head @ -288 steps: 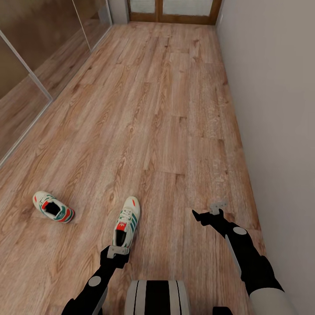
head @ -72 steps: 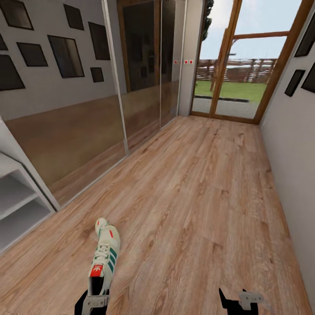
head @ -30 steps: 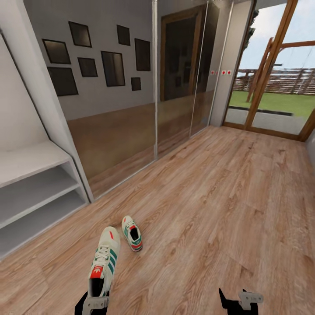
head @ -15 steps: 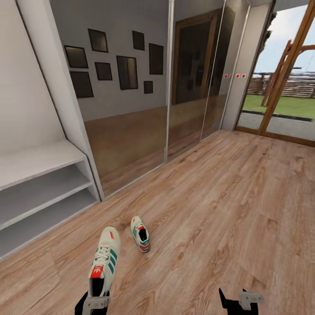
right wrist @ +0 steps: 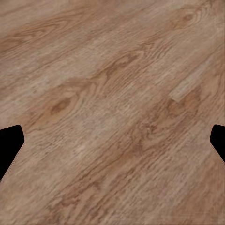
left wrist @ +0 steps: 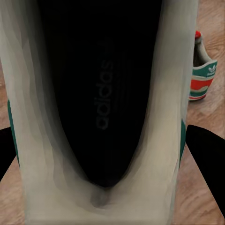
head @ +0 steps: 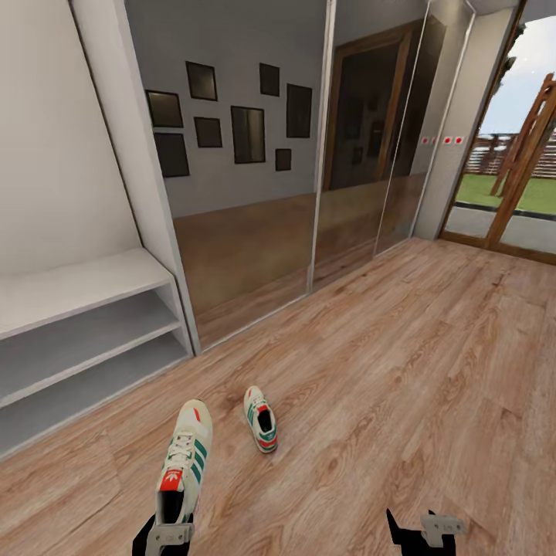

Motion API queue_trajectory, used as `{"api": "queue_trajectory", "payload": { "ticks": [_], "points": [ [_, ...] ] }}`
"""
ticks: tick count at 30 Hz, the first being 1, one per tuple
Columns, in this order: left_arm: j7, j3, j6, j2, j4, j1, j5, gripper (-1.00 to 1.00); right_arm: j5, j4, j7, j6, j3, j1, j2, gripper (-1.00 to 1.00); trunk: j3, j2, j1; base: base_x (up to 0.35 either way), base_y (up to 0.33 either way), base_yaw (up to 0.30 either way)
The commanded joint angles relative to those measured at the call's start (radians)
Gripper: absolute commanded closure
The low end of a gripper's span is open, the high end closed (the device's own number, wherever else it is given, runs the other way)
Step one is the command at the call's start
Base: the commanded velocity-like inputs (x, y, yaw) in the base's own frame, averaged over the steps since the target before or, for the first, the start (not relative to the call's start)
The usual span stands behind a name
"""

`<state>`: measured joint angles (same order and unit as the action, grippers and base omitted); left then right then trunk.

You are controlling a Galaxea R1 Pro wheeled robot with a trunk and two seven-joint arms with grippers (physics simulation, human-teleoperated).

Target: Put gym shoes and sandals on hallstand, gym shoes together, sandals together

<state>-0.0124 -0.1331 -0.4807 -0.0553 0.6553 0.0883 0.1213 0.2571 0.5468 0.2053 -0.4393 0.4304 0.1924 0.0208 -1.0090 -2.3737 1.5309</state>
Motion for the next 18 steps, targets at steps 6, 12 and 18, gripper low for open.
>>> {"api": "queue_trajectory", "payload": {
  "ticks": [6,12,18],
  "points": [
    [0.0,-0.006,-0.004,-0.001,0.0,0.001,0.011,1.0,0.005,-0.001,0.009,-0.004,0.008,0.001,-0.001,-1.0,0.007,0.0,0.0,0.19,-0.152,0.175],
    [0.0,-0.007,-0.004,0.0,-0.001,0.001,0.009,1.0,0.005,-0.001,0.01,-0.004,0.008,0.001,-0.001,-1.0,0.014,0.0,0.0,0.036,-0.022,0.178],
    [0.0,-0.008,-0.004,0.0,-0.002,0.001,0.009,1.0,0.007,0.0,0.011,-0.004,0.006,0.001,-0.004,-1.0,0.021,0.0,0.0,0.005,-0.003,0.201]
  ]
}}
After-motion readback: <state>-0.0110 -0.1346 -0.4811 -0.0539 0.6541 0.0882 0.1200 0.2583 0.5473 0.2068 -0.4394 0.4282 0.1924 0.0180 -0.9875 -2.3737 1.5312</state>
